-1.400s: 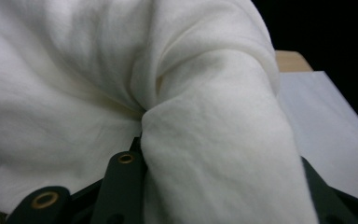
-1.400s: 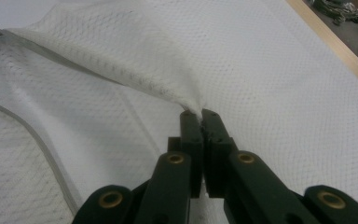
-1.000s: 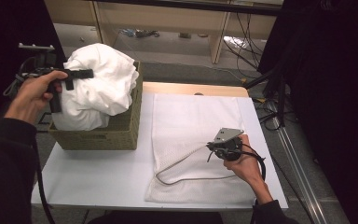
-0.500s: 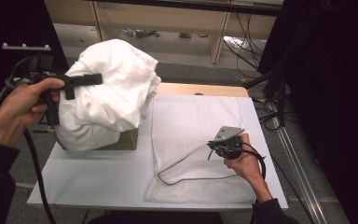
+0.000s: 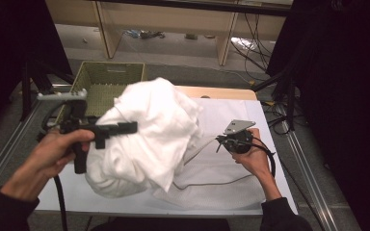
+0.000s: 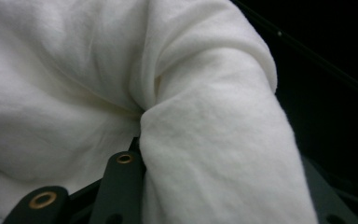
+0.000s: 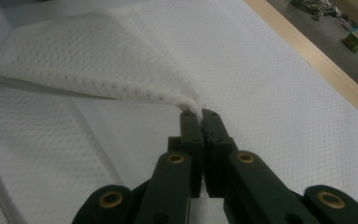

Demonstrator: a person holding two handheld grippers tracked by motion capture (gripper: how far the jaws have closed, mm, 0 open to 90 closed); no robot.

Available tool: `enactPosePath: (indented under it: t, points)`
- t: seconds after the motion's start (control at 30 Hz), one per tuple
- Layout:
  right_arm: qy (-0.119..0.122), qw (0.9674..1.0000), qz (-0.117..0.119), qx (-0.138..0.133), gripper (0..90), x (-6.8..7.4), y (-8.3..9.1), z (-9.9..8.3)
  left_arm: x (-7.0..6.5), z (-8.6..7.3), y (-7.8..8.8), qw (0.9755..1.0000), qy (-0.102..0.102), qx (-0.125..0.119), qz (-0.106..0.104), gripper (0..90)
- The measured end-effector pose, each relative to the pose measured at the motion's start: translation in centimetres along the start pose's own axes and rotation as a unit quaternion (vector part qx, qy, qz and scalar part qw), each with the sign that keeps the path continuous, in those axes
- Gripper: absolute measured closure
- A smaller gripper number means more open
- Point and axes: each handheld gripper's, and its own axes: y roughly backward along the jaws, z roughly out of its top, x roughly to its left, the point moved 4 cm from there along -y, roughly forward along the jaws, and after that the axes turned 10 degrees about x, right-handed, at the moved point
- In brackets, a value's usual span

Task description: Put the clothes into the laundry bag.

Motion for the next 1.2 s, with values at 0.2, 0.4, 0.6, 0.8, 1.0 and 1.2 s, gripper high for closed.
enactPosePath:
  t: [0.2, 0.4, 0.6, 0.8, 1.0, 1.2]
  points:
    - [-0.011, 0.9999, -0.003, -0.006, 89.9, -0.2, 0.3, 0.2, -0.9, -3.6, -3.9, 0.9988, -0.002, 0.041, -0.028, 59.7]
    - [-0.01, 0.9999, -0.007, -0.009, 89.9, -0.4, 0.4, 0.3, -0.5, -7.0, -9.1, 0.9931, -0.014, 0.097, -0.065, 58.9]
    - [-0.01, 0.9997, -0.011, -0.02, 90.0, -0.1, 1.3, 1.0, 0.3, -9.2, -14.3, 0.9841, -0.015, 0.154, -0.086, 58.2]
    - [0.0, 0.999, -0.025, -0.037, 90.0, 0.1, 2.7, 1.8, 0.5, -10.7, -17.0, 0.975, -0.031, 0.199, -0.094, 57.4]
    - [0.006, 0.9981, -0.033, -0.051, 90.0, 0.2, 3.6, 2.2, 1.4, -10.7, -18.1, 0.9762, -0.012, 0.207, -0.063, 56.9]
    - [0.015, 0.9979, -0.031, -0.055, 90.0, 0.9, 3.9, 2.6, 3.1, -9.0, -16.1, 0.985, 0.013, 0.171, 0.021, 56.1]
